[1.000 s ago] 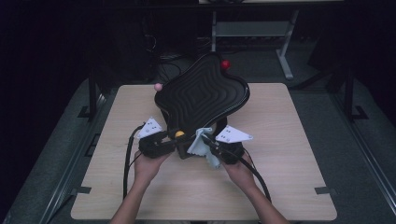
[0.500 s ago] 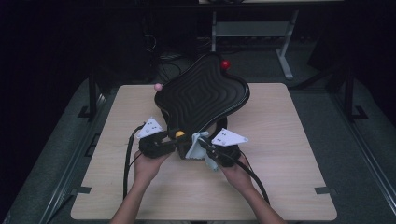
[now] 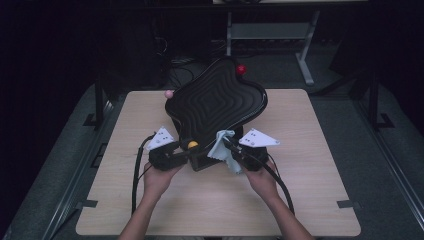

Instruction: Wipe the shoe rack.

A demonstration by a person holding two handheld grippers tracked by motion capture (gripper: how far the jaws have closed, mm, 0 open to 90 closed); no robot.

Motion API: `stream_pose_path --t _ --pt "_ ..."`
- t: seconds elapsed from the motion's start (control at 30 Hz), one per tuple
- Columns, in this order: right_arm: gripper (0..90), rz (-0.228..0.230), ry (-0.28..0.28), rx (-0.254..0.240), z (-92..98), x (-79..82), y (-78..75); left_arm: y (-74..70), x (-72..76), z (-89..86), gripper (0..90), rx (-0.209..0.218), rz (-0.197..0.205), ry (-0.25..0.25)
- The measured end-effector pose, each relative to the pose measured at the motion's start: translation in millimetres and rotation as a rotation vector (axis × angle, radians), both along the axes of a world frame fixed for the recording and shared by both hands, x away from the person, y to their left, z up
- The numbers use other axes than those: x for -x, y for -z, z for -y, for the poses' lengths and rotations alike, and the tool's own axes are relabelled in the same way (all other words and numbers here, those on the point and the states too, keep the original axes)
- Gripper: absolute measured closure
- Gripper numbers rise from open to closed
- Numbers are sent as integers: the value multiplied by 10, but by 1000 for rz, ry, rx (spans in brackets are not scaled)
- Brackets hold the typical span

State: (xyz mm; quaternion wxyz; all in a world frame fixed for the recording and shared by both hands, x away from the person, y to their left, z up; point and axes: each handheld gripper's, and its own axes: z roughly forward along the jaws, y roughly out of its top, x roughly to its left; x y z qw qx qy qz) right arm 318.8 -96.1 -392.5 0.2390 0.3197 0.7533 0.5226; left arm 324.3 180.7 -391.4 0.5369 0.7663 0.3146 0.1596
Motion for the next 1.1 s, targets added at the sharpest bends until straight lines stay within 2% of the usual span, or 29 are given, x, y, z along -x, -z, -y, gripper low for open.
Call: stream_pose_path --t 0.17,0.23,0.37,0.47,0.57,0.63,0.7,0.77,0.9,1.03,1.1 --pt "821 16 -38 32 -165 63 42 6 2 -28 603 6 0 3" --pt "820 8 -35 31 -124 43 31 4 11 -37 603 5 -1 3" --pt "821 22 28 20 68 -22 -49 3 30 -57 603 1 1 9" --pt "821 18 45 3 126 -49 -90 4 32 -52 603 2 2 8" --pt "821 7 17 -3 17 -16 -39 5 29 -59 604 5 2 9" --pt "821 9 -6 12 -59 15 -2 4 30 -72 604 5 0 11" --pt "820 4 -10 17 -39 9 -10 1 36 -81 604 0 1 12" --pt "820 16 18 21 27 0 -36 2 44 -88 603 3 1 13" --pt "821 21 64 -7 176 -34 -114 5 49 -85 604 5 2 14" --pt "821 14 22 7 3 -2 -69 5 47 -87 603 5 2 12" --pt "821 13 -22 29 -125 42 -15 1 41 -101 604 3 -2 14"
